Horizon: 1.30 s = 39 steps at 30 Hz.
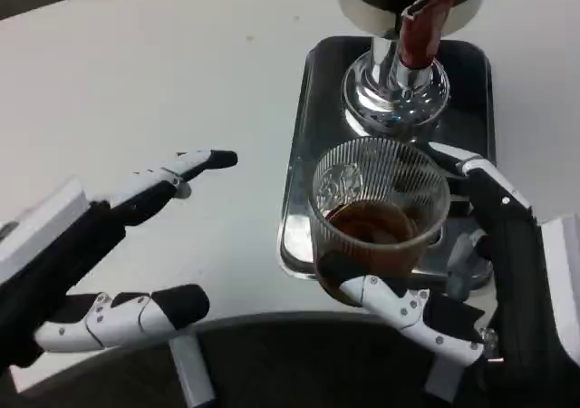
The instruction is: Grasp the cup under the faucet to collect the drink, then remove the cup.
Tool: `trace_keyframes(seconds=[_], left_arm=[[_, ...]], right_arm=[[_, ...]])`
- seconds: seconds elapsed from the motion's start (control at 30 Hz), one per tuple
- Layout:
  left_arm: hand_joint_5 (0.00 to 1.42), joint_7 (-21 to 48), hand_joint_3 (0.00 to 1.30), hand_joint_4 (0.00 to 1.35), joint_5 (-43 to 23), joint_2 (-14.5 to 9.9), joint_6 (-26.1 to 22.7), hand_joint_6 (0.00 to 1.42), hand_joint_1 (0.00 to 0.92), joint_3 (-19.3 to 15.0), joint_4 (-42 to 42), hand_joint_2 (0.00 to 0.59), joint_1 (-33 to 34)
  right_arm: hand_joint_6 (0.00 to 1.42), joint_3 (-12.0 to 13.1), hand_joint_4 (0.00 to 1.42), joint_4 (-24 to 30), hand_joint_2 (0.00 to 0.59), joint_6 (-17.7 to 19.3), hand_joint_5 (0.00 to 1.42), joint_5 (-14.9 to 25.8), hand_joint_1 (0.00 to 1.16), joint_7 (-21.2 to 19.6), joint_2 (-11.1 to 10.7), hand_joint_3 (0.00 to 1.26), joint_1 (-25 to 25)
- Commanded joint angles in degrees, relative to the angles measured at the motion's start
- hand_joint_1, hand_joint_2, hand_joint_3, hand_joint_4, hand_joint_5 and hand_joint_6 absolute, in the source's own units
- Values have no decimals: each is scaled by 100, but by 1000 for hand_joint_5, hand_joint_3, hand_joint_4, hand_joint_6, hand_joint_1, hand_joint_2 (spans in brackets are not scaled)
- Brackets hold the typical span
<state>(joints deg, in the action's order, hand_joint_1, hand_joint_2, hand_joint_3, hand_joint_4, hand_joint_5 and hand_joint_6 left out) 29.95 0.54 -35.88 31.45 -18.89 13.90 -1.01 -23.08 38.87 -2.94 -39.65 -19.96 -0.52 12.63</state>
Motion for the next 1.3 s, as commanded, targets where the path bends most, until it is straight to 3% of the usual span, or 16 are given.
trace_keyframes(seconds=[0.03, 0.53, 1.3], left_arm=[[1, -99, 89, 0, 138, -73, 212, 141, 0, -108, 202, 111, -317], [0, -94, 12, 0, 482, -240, 627, 47, 0, -357, 574, 105, -1066], [0, -134, 0, 0, 519, -221, 526, 28, 0, -429, 749, 103, -1350]], right_arm=[[1311, -215, 867, 294, 138, 330, 1057, -36, 954, 119, 82, 775, 102], [1311, -371, 871, 537, 138, 485, 1058, -13, 954, 469, -14, 789, 389], [1327, -461, 882, 978, 138, 771, 1073, 16, 954, 597, -228, 800, 1103]])
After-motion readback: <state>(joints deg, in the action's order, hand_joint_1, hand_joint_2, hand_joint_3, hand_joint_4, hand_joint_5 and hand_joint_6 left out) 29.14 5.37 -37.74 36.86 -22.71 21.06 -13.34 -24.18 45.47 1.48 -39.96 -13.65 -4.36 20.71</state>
